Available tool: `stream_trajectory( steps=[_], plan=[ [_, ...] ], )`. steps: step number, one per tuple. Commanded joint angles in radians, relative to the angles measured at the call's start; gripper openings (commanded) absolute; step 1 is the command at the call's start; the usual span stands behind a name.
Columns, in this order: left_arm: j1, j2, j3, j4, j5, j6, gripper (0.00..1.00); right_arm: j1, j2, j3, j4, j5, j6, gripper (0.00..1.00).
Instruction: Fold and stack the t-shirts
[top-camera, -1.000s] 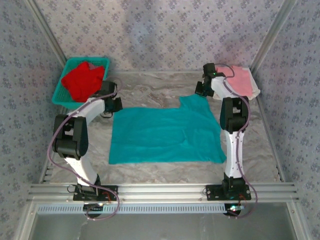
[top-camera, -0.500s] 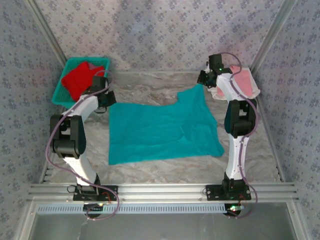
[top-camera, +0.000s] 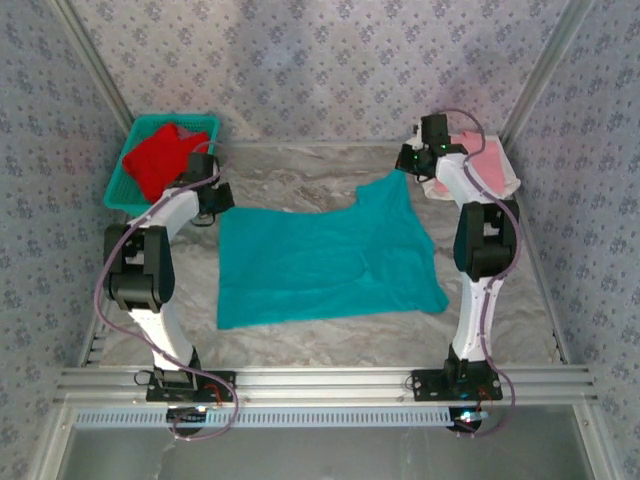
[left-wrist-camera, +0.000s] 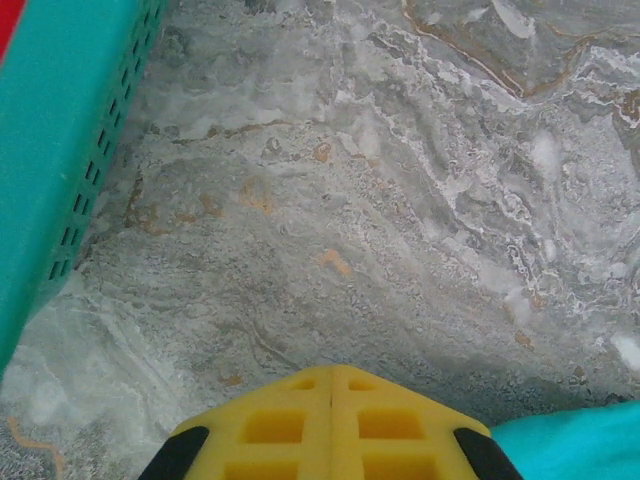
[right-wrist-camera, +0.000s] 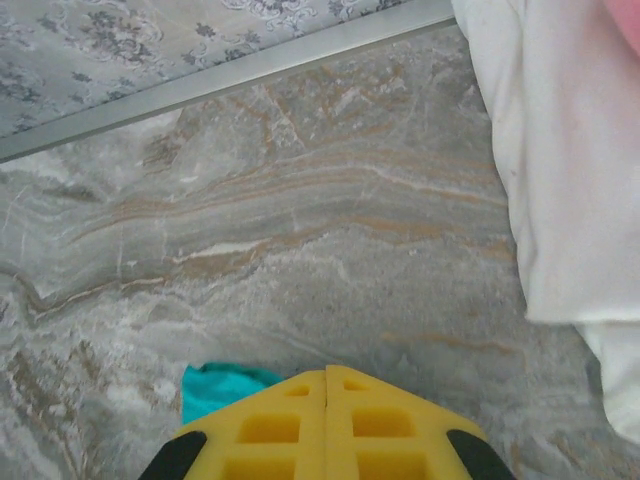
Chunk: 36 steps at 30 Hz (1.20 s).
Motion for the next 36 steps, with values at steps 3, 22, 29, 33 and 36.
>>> stream_trajectory(
  steps=[3,22,29,33,36],
  plan=[
    [0.013,-0.104,-0.101,0.046,-0.016,0.022,0.00,-0.017,-0.211,-0.195,0.169,-0.031,0.005,0.00],
    [0.047,-0.269,-0.279,0.039,-0.035,0.017,0.00,-0.048,-0.648,-0.679,0.308,-0.068,0.046,0.00],
    [0.047,-0.301,-0.354,0.023,-0.025,0.006,0.00,-0.037,-0.775,-0.830,0.313,-0.062,0.076,0.00],
    [0.047,-0.310,-0.369,-0.004,-0.014,0.001,0.00,-0.026,-0.836,-0.868,0.286,-0.048,0.076,0.00],
    [0.046,-0.321,-0.387,-0.012,-0.009,-0.002,0.00,-0.014,-0.865,-0.888,0.269,-0.047,0.076,0.00]
  ],
)
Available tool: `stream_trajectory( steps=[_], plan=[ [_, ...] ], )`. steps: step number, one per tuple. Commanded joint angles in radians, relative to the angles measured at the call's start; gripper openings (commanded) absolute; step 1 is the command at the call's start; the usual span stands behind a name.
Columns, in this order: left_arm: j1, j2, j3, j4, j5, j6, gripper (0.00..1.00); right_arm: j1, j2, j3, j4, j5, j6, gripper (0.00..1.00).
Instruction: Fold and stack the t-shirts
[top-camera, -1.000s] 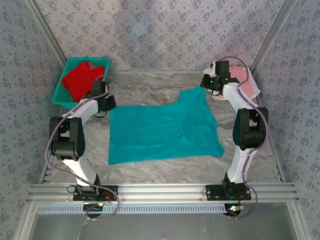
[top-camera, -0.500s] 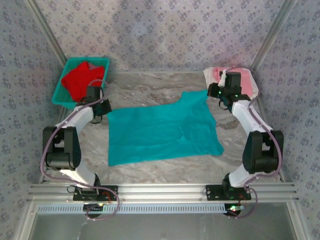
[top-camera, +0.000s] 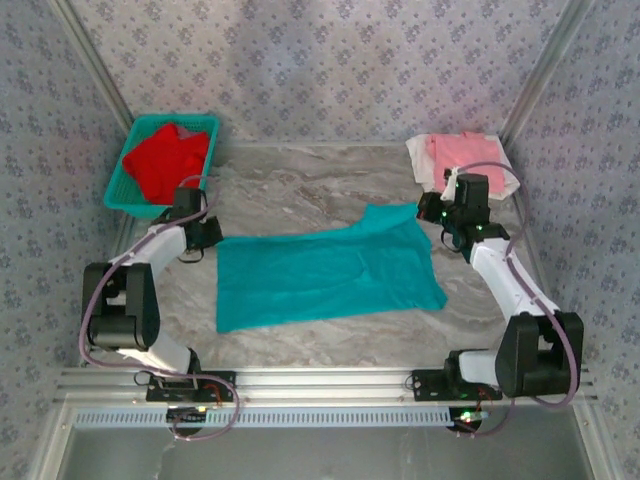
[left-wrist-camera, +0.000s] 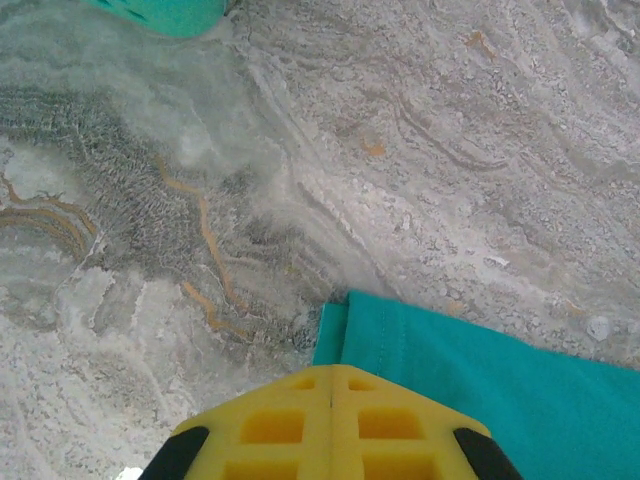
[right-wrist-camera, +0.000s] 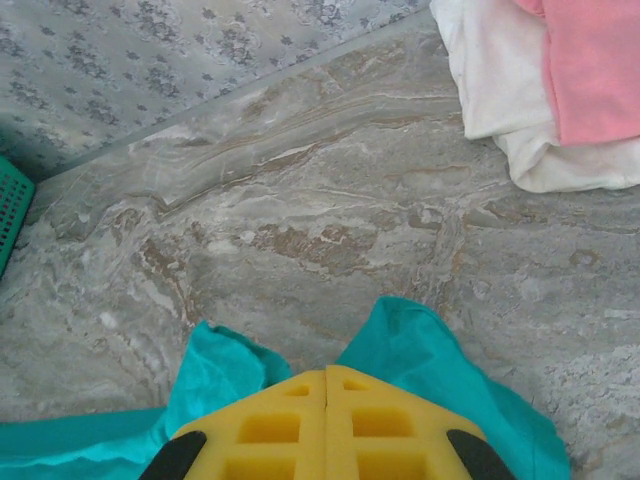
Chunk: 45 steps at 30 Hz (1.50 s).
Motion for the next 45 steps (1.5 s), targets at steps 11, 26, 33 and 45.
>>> stream_trajectory(
  steps=[11,26,33,45],
  plan=[
    [-0.012,-0.153,-0.100,-0.106,0.026,-0.045,0.03,0.040,-0.184,-0.126,-0.129,0.032,0.024,0.00],
    [-0.060,-0.367,-0.253,-0.096,-0.007,-0.121,0.18,0.047,-0.349,-0.192,-0.236,0.054,0.024,0.25],
    [-0.102,-0.199,-0.120,-0.074,0.012,-0.059,0.18,0.212,-0.002,0.029,-0.278,0.013,-0.086,0.32],
    [-0.172,-0.112,-0.122,-0.061,0.023,-0.062,0.17,0.395,0.311,0.185,-0.433,0.168,-0.232,0.53]
  ],
)
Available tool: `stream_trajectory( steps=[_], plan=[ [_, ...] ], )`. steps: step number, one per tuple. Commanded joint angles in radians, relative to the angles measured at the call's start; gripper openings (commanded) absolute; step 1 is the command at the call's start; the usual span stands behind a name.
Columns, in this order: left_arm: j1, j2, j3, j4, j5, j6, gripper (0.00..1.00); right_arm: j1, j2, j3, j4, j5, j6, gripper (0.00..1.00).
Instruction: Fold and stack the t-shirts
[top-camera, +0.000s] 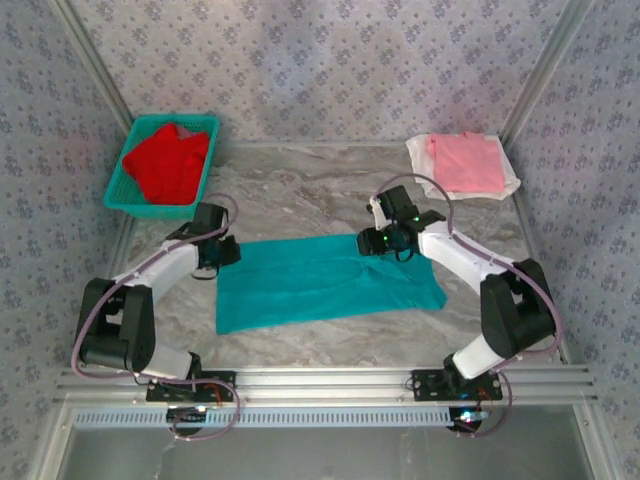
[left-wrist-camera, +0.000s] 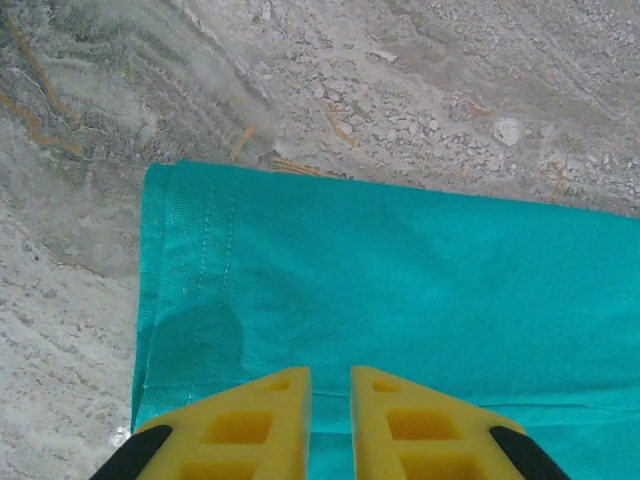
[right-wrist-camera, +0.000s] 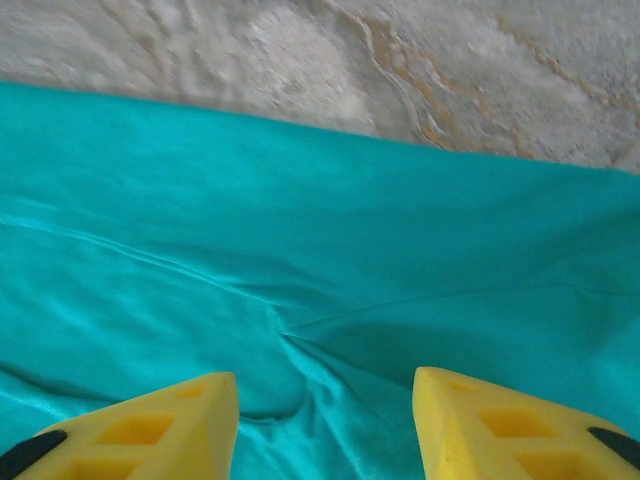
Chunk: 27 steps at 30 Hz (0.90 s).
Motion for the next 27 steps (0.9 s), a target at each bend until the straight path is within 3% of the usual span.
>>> stream_trajectory(
  steps=[1,5,11,21,27],
  plan=[
    [-0.003,-0.008,-0.006,-0.020,0.000,0.012,0.18,0.012,0.036,0.042,-0.086,0.077,-0.054,0.54],
    [-0.003,-0.026,-0.026,-0.023,-0.011,0.008,0.19,0.030,0.071,0.045,-0.090,0.112,-0.079,0.54],
    [-0.003,-0.005,-0.020,-0.016,-0.006,0.002,0.19,0.053,0.120,0.063,-0.099,0.143,-0.095,0.47],
    [-0.003,0.012,-0.011,-0.021,-0.015,0.006,0.19,0.063,0.080,0.058,-0.125,0.154,-0.094,0.05],
    [-0.003,0.022,-0.005,-0.015,-0.022,0.010,0.19,0.097,0.015,0.073,-0.177,0.210,-0.090,0.03]
  ],
)
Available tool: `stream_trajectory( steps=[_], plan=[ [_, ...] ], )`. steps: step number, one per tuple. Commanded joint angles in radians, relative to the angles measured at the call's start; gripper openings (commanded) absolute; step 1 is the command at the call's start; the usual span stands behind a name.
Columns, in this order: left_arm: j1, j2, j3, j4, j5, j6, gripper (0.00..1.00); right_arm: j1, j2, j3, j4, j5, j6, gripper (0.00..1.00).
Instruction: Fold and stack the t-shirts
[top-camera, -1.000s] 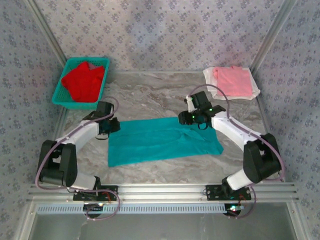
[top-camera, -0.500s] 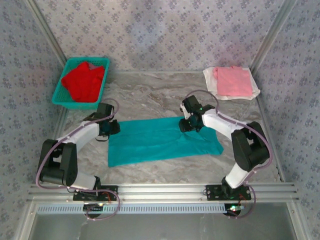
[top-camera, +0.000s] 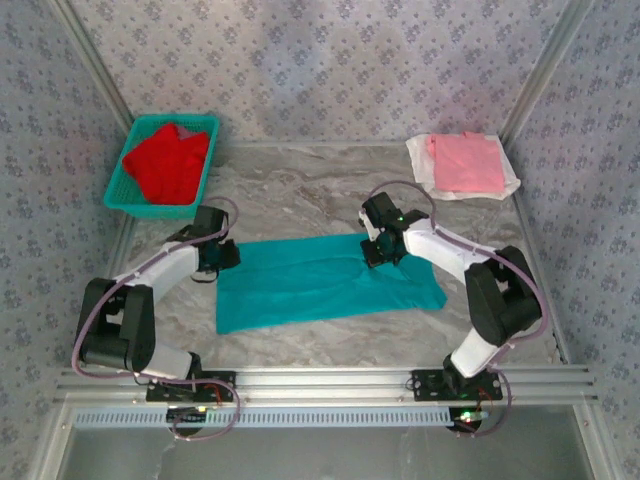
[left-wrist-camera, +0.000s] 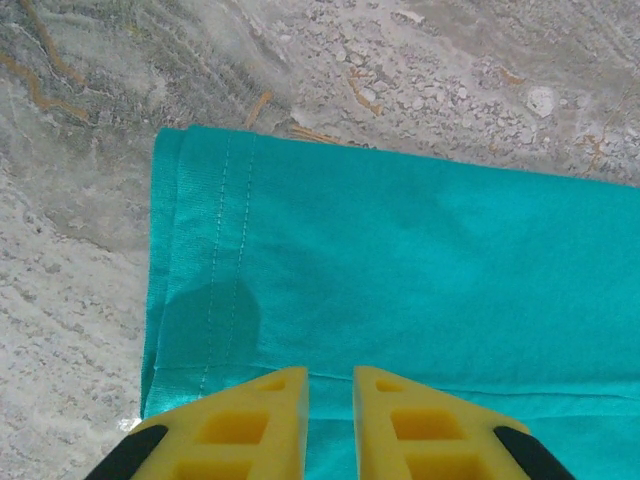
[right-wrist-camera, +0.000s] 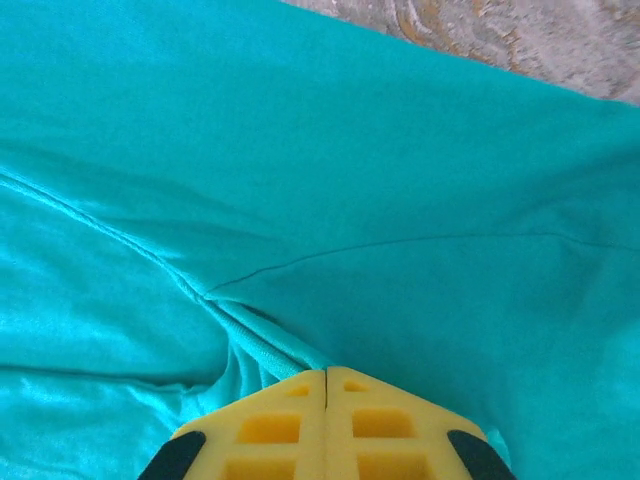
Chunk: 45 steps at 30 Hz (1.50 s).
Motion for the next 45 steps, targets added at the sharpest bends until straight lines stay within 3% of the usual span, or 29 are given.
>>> stream_trajectory(
  steps=[1,11,17,20,24,28,33,39,45],
  plan=[
    [-0.003,0.022,0.020,-0.012,-0.019,0.012,0.19,0.031,-0.054,0.035,-0.069,0.057,0.004,0.03],
    [-0.001,0.027,0.029,-0.026,-0.035,0.022,0.20,0.186,-0.047,0.001,-0.181,0.144,0.087,0.10],
    [0.009,0.036,0.028,-0.023,-0.037,0.025,0.23,0.227,-0.016,-0.043,-0.163,0.038,0.144,0.36],
    [0.011,0.038,0.034,-0.026,-0.036,0.026,0.23,0.211,-0.035,-0.022,-0.169,0.015,0.150,0.40],
    [0.011,0.038,0.037,-0.023,-0.035,0.028,0.25,0.117,-0.102,-0.016,-0.108,-0.041,0.173,0.44],
    [0.012,0.040,0.036,-0.016,-0.037,0.026,0.25,-0.089,-0.143,-0.050,0.014,-0.148,0.227,0.46],
    [0.019,0.041,0.047,-0.009,-0.036,0.030,0.27,-0.304,-0.061,-0.038,0.100,-0.189,0.267,0.48],
    [0.033,0.035,0.057,-0.017,-0.034,0.036,0.29,-0.419,0.079,0.032,0.133,-0.184,0.261,0.48],
    [0.051,0.019,0.047,-0.026,-0.034,0.031,0.30,-0.425,0.152,0.073,0.157,-0.180,0.261,0.41]
  ],
)
